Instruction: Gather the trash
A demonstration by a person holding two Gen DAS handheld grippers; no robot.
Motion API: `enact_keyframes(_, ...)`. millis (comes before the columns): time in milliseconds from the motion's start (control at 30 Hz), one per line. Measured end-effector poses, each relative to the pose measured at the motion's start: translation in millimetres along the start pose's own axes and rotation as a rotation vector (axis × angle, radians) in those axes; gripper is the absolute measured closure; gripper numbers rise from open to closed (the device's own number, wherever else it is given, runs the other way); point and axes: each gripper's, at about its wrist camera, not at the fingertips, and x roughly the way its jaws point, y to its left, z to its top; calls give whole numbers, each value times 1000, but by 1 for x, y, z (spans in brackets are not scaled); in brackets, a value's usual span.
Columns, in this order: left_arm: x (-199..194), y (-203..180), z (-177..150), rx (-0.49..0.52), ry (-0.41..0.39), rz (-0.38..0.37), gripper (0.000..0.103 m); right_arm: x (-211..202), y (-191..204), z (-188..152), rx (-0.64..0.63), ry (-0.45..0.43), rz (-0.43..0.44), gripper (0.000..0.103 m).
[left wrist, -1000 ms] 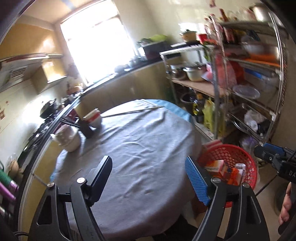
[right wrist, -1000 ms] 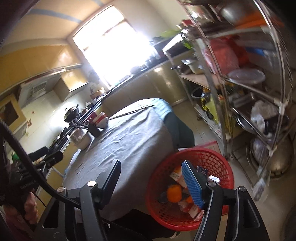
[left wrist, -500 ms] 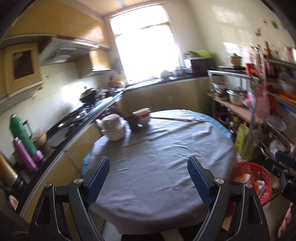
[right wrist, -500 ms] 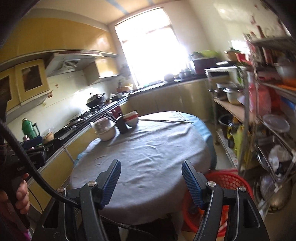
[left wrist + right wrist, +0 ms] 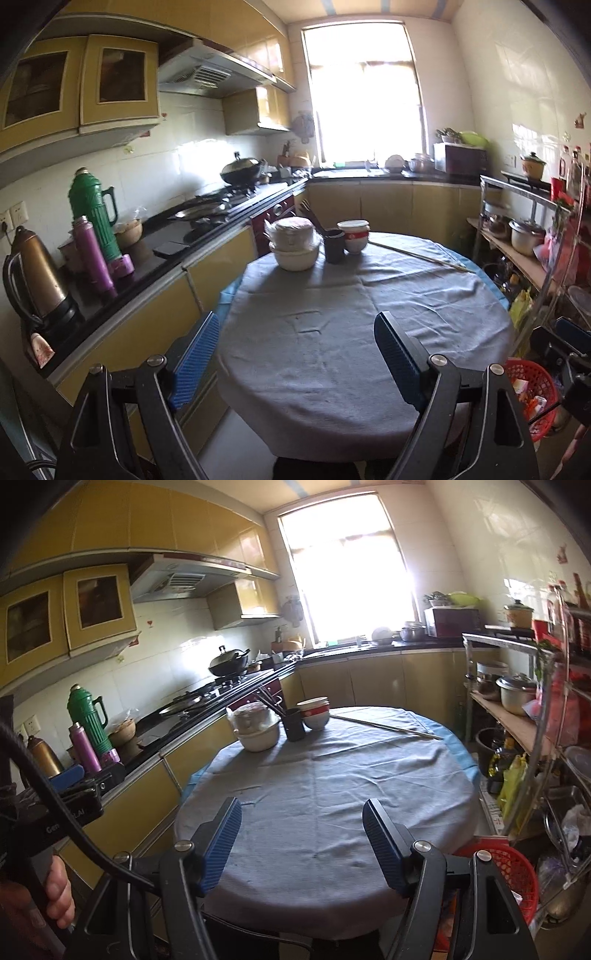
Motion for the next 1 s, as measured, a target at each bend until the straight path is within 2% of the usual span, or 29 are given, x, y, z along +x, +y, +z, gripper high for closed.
enact_keyframes(267, -7, 18, -5, -21, -28, -22, 17, 9, 51, -4, -81, -4, -17, 31)
enact_keyframes(367, -11, 19, -5, -18, -34, -26, 17, 7, 59, -6, -102, -12, -22, 31)
enact_keyframes(1000, -16, 17, -4, -16, -31, -22, 17, -1, 38, -7, -55, -30, -32, 31)
